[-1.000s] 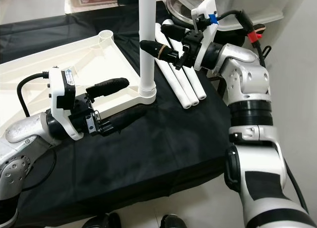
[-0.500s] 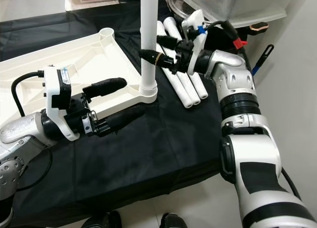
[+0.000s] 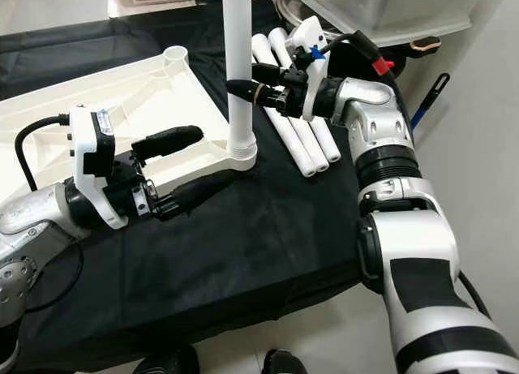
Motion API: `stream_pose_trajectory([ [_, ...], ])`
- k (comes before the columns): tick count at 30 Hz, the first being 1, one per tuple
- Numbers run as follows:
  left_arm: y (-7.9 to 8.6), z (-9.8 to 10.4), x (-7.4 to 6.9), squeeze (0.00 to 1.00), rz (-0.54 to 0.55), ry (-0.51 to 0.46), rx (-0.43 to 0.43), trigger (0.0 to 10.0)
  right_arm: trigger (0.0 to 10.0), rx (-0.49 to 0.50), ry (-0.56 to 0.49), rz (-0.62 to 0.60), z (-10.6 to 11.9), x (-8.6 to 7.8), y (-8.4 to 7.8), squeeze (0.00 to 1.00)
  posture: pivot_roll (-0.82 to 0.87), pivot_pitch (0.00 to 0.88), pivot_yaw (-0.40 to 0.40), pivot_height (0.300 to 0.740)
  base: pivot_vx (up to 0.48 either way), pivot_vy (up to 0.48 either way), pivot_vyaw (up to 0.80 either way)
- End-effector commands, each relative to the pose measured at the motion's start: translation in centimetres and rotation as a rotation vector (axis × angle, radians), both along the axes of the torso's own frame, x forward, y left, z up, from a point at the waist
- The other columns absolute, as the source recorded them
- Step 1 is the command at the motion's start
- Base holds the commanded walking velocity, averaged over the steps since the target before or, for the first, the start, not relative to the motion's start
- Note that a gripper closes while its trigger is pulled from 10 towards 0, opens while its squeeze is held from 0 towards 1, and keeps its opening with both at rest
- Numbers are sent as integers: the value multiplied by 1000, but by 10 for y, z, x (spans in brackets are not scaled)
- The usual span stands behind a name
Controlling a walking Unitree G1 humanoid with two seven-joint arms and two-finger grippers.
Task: Building children table
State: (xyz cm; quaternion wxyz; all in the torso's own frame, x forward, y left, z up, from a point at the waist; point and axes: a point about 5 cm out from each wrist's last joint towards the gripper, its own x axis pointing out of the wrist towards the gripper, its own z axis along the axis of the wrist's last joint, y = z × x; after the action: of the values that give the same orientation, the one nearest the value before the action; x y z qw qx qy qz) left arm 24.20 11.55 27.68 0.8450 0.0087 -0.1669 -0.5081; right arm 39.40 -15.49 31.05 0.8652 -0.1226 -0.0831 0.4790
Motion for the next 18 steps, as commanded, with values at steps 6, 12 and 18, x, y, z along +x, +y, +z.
stream_pose_trajectory([
  [6, 7, 0, 3, 0, 51, -15, -4, 10000, 0, -26, 1, -222, -10, 7, 15, 0, 6, 217, -30, 740, 0, 0, 0],
  [12, 6, 0, 4, 0, 52, -19, -10, 10000, 0, 47, 66, -294, -24, 4, 41, 0, -3, 211, -34, 740, 0, 0, 0],
  [18, 4, -1, 4, 0, 48, -21, -20, 10000, 0, 169, 172, -435, -43, -2, 73, 0, -8, 206, -47, 740, 0, 0, 0],
])
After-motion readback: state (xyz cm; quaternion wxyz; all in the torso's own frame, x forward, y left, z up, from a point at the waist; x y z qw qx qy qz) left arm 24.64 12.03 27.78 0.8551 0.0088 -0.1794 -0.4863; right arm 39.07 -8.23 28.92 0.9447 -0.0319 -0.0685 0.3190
